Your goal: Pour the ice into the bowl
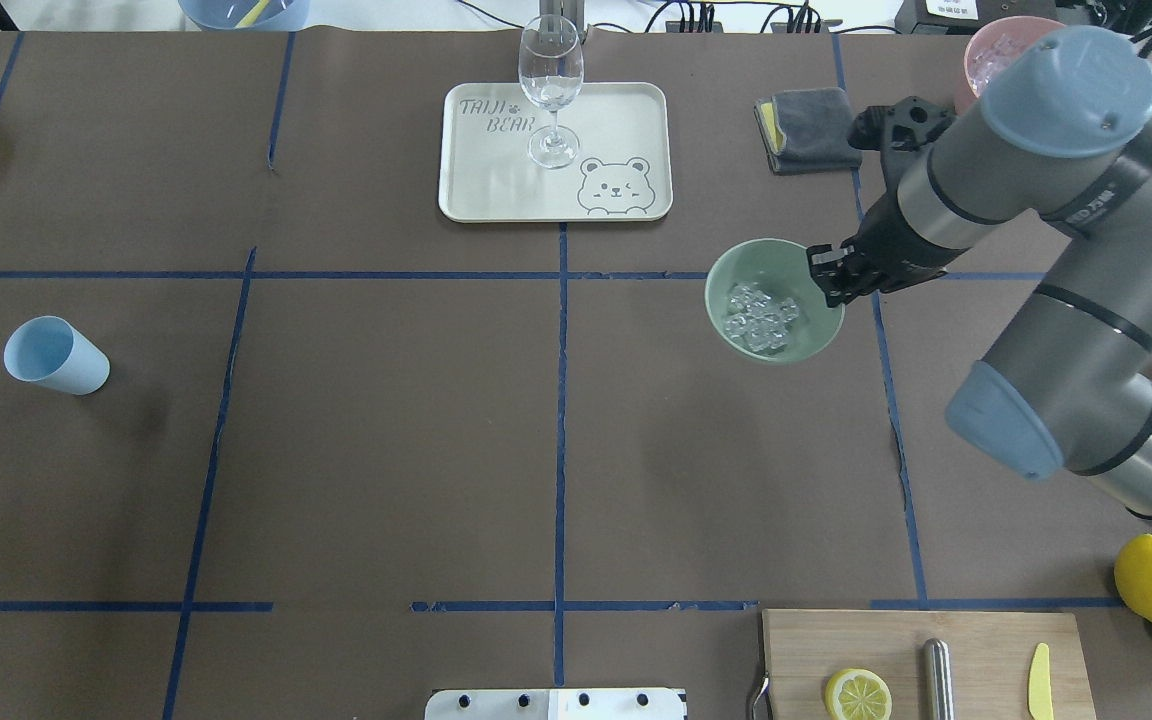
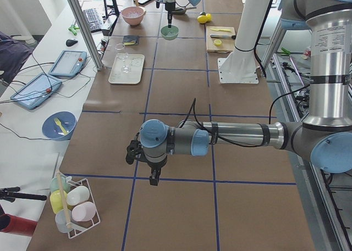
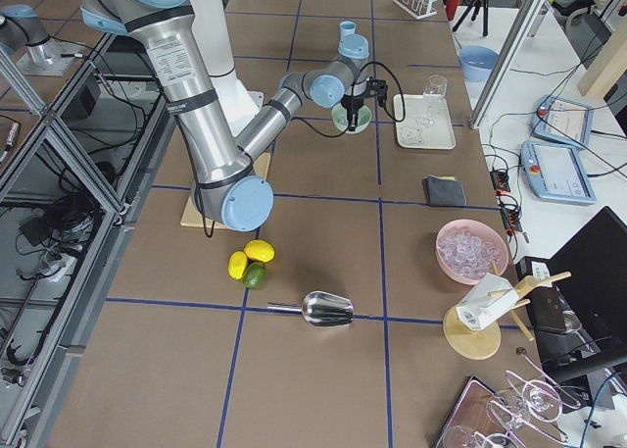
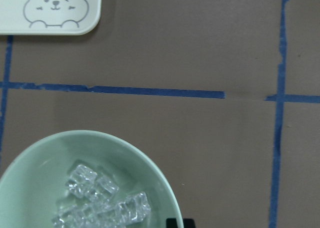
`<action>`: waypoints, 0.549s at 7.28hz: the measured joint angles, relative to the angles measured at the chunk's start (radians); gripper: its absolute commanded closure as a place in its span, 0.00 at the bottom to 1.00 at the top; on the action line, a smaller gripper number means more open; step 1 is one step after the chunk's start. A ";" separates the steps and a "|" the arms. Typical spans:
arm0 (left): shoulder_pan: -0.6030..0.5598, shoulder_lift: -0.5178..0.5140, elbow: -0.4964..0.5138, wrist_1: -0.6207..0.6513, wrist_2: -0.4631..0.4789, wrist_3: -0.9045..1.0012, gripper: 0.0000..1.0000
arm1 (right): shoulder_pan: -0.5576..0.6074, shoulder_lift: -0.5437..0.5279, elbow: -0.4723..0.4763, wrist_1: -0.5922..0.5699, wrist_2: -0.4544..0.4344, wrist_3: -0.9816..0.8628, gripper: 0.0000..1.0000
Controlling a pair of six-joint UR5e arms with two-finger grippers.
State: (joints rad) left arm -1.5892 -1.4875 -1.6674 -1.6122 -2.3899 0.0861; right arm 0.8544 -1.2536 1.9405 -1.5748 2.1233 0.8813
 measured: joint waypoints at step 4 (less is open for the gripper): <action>0.000 0.001 -0.001 0.000 0.000 0.001 0.00 | 0.053 -0.327 0.005 0.280 0.027 -0.124 1.00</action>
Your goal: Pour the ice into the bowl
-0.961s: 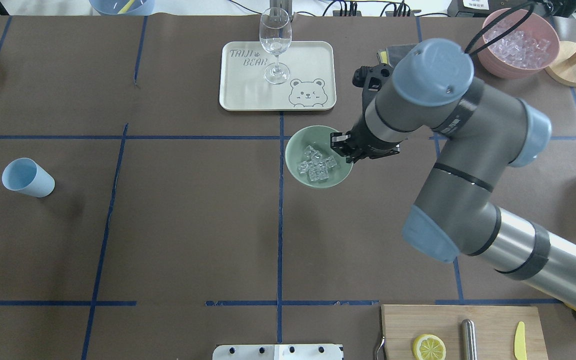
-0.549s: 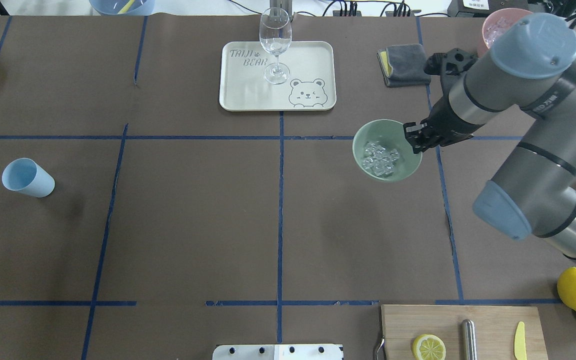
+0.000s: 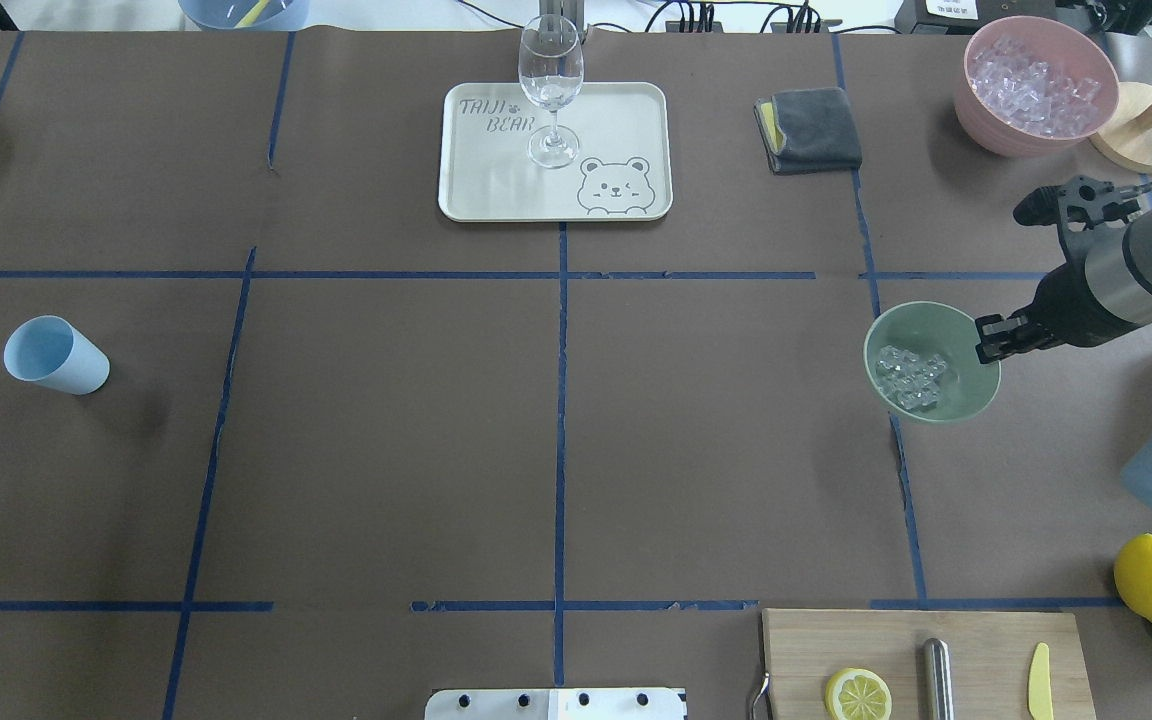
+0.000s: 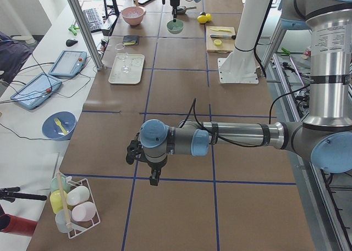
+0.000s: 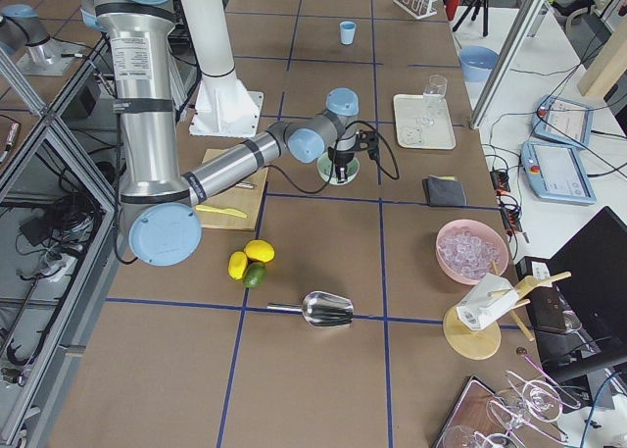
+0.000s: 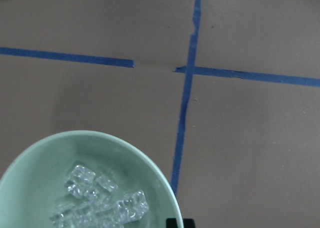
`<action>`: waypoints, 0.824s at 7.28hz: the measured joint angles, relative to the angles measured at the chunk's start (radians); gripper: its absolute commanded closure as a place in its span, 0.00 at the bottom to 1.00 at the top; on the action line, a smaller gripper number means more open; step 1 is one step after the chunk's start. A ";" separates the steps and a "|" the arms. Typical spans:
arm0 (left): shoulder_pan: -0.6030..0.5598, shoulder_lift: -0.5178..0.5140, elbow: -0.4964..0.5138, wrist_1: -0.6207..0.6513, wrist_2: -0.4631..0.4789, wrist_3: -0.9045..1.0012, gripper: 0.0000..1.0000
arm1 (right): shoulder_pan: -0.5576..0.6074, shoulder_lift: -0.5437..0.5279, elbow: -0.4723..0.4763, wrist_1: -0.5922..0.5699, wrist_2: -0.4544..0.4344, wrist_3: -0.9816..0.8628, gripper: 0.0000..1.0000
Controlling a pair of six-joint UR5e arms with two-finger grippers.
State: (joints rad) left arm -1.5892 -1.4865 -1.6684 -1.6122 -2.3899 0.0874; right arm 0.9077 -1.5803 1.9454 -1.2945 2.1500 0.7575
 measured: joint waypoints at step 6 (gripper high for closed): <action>0.000 -0.001 -0.001 0.000 0.000 0.000 0.00 | 0.000 -0.047 -0.200 0.277 0.002 -0.008 0.01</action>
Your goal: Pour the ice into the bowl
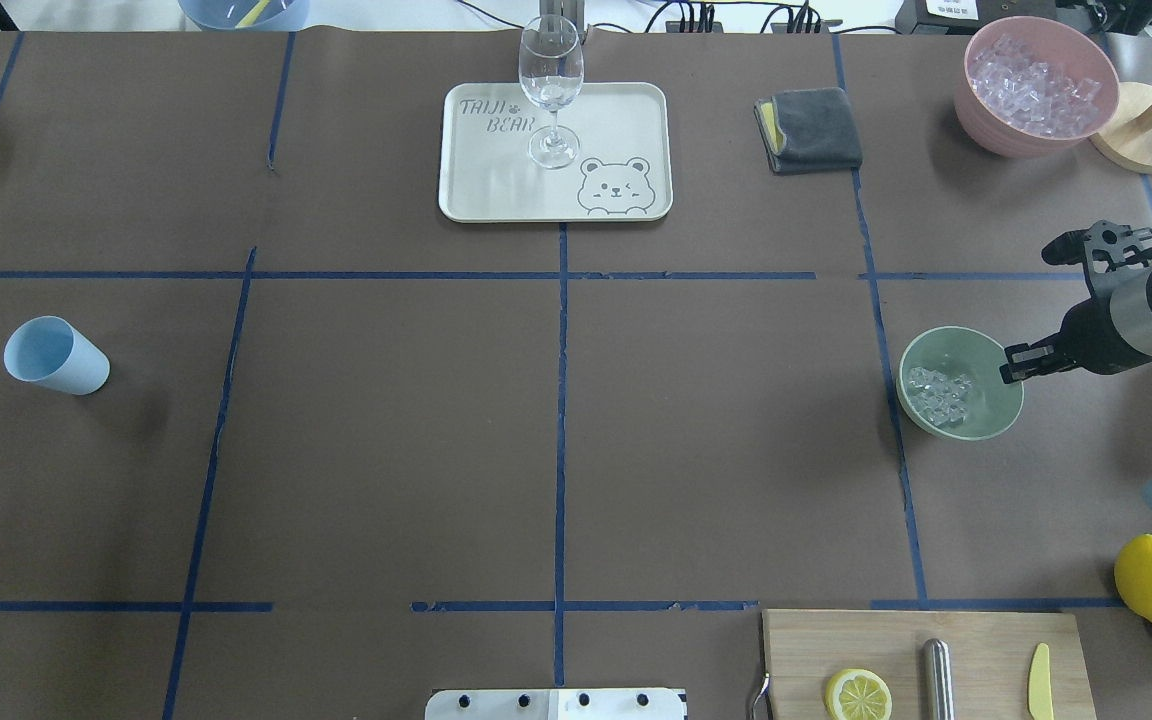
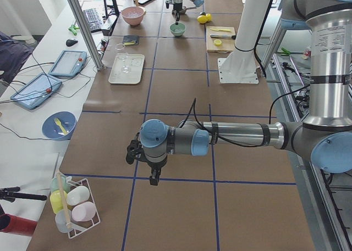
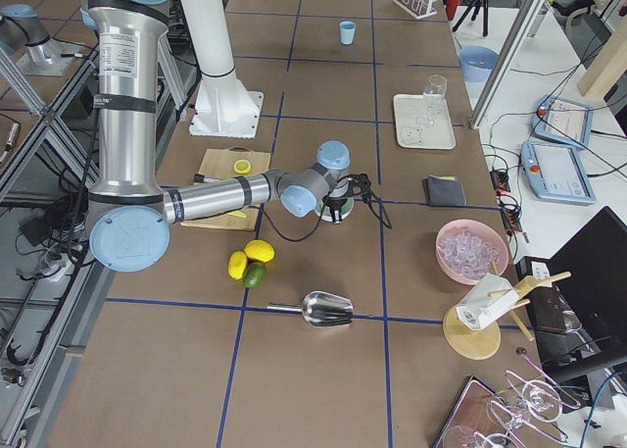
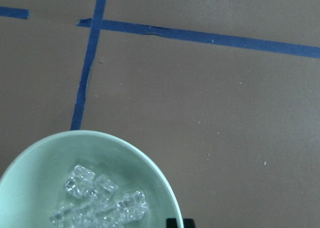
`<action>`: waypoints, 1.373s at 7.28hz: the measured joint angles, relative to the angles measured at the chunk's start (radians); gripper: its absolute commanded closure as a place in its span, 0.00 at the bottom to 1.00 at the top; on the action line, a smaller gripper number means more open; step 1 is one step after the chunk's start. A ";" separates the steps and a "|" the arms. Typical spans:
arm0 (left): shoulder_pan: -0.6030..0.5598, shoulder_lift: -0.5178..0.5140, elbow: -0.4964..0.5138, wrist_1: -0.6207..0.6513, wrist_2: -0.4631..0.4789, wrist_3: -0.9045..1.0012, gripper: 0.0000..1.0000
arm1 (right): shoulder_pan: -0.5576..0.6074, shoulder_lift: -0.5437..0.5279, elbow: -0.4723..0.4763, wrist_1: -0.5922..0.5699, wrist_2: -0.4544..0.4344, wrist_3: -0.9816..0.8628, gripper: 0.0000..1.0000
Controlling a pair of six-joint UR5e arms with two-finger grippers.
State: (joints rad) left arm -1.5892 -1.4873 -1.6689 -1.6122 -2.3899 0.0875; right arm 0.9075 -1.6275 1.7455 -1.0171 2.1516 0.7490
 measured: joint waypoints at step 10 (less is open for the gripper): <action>0.000 -0.002 0.000 0.000 0.000 0.000 0.00 | 0.500 -0.011 0.011 -0.432 0.099 -0.685 0.00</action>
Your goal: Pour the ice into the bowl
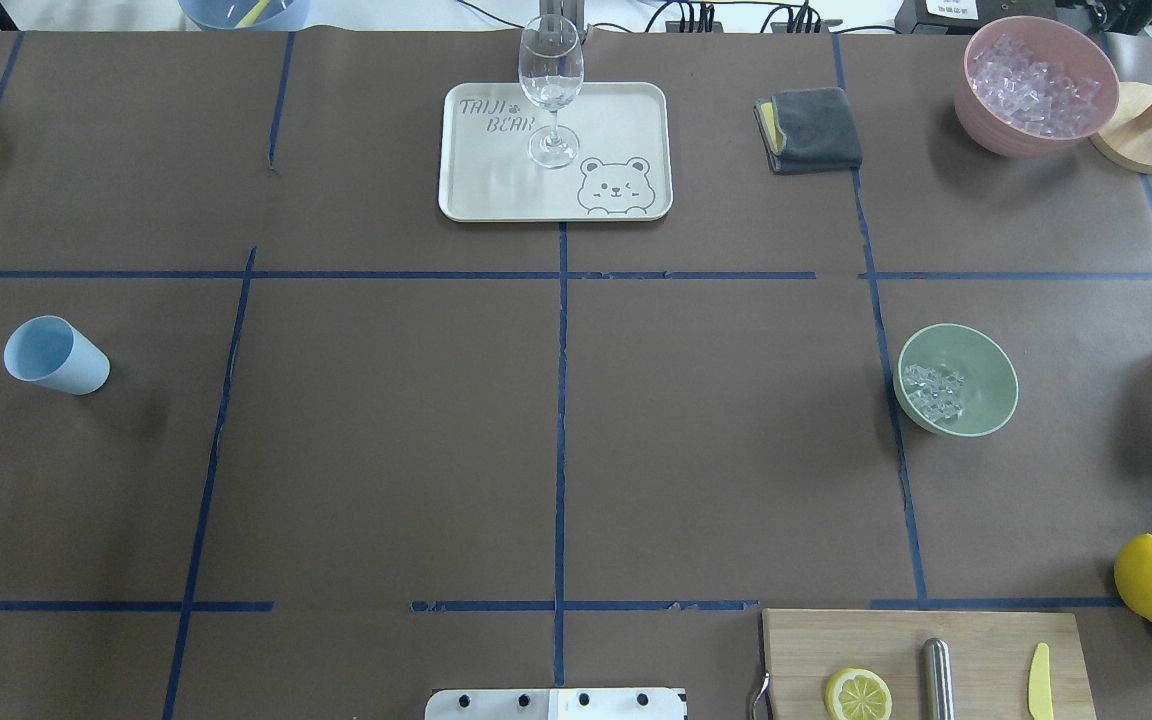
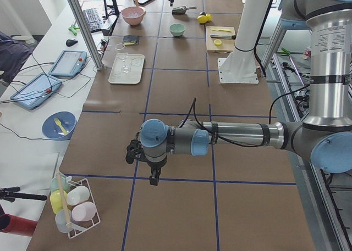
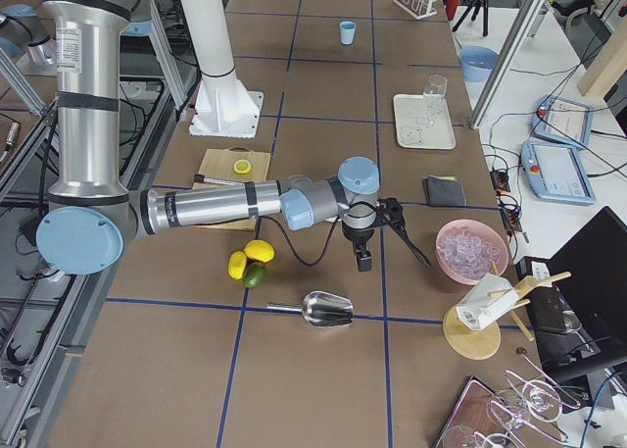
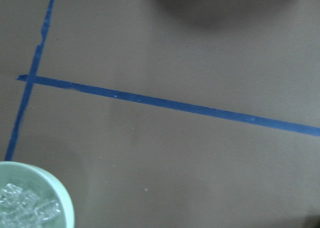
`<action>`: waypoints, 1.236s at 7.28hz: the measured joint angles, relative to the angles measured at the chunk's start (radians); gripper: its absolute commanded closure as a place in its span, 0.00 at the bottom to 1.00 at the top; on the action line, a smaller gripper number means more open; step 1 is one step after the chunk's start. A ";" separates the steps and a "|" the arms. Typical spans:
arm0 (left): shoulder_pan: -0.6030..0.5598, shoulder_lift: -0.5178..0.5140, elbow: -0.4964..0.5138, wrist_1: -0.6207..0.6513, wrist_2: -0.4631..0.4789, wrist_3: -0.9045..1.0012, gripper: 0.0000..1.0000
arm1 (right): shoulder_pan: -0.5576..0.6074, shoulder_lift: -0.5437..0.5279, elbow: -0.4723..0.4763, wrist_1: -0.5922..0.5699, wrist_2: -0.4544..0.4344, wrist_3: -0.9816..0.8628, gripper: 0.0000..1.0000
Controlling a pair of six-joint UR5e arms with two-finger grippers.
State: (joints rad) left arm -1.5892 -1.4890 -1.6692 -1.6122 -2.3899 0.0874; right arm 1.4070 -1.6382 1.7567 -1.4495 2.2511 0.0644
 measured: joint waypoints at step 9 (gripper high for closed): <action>0.001 0.001 0.008 0.004 0.000 0.001 0.00 | 0.167 -0.138 -0.059 -0.042 0.062 -0.089 0.00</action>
State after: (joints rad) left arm -1.5884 -1.4884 -1.6613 -1.6083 -2.3894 0.0881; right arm 1.5738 -1.7765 1.6973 -1.4912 2.3133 -0.0246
